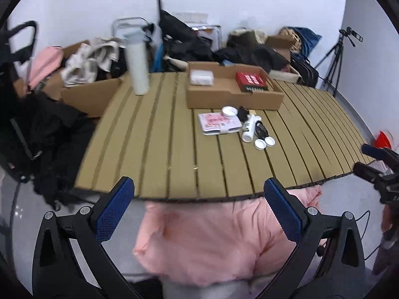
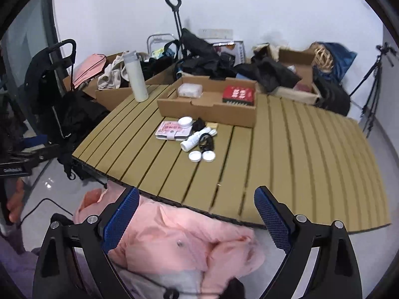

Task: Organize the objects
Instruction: 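Withdraw the right tool and reach toward the white round lids, then grasp a white round lid with the right tool, then drop the white lid into the cardboard tray with the right tool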

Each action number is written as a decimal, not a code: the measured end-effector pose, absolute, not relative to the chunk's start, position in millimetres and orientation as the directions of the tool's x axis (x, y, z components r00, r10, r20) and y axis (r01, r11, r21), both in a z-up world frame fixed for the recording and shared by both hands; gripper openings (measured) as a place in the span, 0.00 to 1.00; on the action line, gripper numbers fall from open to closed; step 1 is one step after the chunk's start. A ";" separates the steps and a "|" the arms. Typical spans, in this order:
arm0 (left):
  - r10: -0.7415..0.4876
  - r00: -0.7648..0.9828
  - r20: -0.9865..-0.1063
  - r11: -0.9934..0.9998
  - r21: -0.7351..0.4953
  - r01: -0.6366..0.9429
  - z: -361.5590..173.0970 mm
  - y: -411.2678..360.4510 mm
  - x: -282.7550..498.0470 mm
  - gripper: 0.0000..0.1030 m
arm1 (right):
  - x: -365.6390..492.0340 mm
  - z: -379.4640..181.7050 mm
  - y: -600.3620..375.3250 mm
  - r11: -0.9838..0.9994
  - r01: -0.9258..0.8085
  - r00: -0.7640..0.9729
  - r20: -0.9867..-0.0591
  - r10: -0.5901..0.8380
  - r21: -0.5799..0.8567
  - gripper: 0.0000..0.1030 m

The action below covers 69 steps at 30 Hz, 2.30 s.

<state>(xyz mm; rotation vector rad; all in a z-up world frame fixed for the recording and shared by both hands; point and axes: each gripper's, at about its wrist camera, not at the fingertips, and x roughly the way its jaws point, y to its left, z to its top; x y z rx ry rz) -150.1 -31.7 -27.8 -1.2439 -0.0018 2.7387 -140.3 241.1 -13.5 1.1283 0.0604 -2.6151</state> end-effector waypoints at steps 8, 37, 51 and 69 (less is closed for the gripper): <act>0.192 -0.665 -0.722 -0.975 -0.061 -0.215 -86.1 9.8 -276.8 0.90 | -238.1 -98.4 204.0 -0.949 0.300 -0.624 -0.733 -0.271 0.096 0.48; 0.254 -0.599 -0.760 -0.966 -0.168 -0.196 -107.9 18.8 -317.4 0.03 | -273.9 -136.6 255.4 -0.985 0.068 -0.632 -0.756 -0.167 0.161 0.05; 0.291 -0.680 -0.673 -0.955 -0.243 -0.168 -34.0 -16.0 -223.2 0.03 | -203.5 -77.2 274.2 -0.967 0.085 -0.716 -0.660 -0.227 0.240 0.05; 0.385 -0.429 -0.817 -0.908 -0.253 -0.335 -99.0 130.1 -507.0 0.03 | -491.0 -70.9 283.0 -0.972 0.090 -0.562 -0.795 -0.230 0.217 0.05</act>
